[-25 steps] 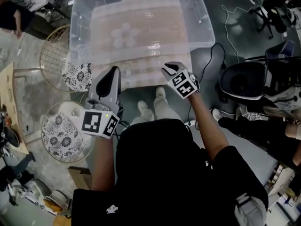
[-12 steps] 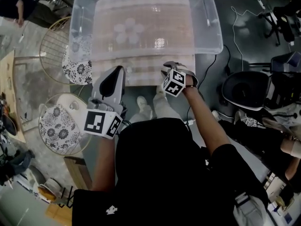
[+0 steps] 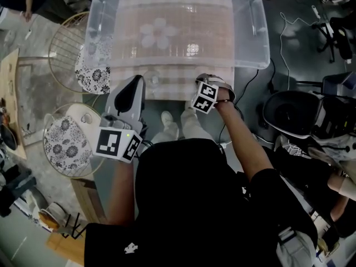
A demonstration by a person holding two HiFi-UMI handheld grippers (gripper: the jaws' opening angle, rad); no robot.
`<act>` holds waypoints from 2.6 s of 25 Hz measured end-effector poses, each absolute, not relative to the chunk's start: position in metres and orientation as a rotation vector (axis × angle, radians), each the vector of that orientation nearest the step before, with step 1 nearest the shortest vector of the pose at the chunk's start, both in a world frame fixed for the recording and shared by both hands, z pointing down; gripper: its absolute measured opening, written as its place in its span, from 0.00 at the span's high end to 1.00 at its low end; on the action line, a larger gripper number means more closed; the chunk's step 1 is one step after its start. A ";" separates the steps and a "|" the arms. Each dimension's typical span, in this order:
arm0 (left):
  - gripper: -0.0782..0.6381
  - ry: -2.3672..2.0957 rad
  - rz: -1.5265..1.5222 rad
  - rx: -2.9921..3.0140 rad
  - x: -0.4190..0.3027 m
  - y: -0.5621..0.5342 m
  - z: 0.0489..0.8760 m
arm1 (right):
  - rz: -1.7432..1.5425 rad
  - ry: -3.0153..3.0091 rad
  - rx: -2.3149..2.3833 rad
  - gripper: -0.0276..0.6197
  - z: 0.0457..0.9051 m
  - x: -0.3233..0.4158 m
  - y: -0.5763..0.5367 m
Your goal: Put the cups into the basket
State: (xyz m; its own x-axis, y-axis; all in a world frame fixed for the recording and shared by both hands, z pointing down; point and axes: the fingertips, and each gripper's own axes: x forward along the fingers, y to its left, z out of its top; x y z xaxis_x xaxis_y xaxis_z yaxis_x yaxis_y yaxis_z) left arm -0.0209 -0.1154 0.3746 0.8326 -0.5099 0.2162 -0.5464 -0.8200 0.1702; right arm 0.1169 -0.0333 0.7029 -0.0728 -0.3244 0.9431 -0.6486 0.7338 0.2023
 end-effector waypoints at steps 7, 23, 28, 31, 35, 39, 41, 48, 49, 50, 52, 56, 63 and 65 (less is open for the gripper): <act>0.88 -0.810 0.210 2.796 -0.017 -0.114 0.371 | 0.285 -1.705 0.798 0.92 0.684 0.115 -0.031; 0.88 -0.767 0.155 2.835 -0.004 -0.119 0.362 | 0.212 -1.927 0.876 0.92 0.543 0.068 -0.019; 0.88 -0.752 0.124 2.827 -0.002 -0.123 0.359 | 0.113 -1.993 0.895 0.92 0.483 0.051 -0.021; 0.88 -0.747 0.096 2.820 -0.001 -0.125 0.352 | 0.073 -2.060 0.915 0.92 0.442 0.043 -0.024; 0.88 -0.746 0.082 2.826 0.002 -0.127 0.350 | 0.002 -2.125 0.983 0.92 0.392 0.045 -0.037; 0.88 -0.759 0.082 2.823 0.001 -0.130 0.349 | -0.034 -2.131 1.044 0.92 0.364 0.063 -0.064; 0.88 -0.769 0.092 2.829 -0.001 -0.133 0.349 | -0.049 -2.109 1.056 0.92 0.359 0.075 -0.079; 0.88 -0.839 0.056 2.779 -0.003 -0.149 0.345 | -0.038 -2.086 1.061 0.92 0.360 0.104 -0.128; 0.88 -0.846 0.059 2.774 -0.002 -0.150 0.346 | -0.028 -2.077 1.051 0.92 0.364 0.106 -0.133; 0.88 -0.853 0.062 2.770 -0.002 -0.151 0.348 | -0.017 -2.064 1.040 0.92 0.369 0.109 -0.138; 0.88 -0.873 0.064 2.760 -0.001 -0.153 0.350 | 0.009 -2.043 1.018 0.92 0.381 0.115 -0.147; 0.88 -0.916 0.075 2.753 0.002 -0.159 0.352 | 0.072 -2.031 0.973 0.92 0.407 0.127 -0.171; 0.88 -0.998 0.155 2.735 -0.004 -0.161 0.361 | 0.085 -1.896 0.820 0.92 0.473 0.152 -0.203; 0.88 -1.028 0.172 2.718 -0.007 -0.162 0.365 | 0.114 -1.872 0.777 0.92 0.496 0.155 -0.210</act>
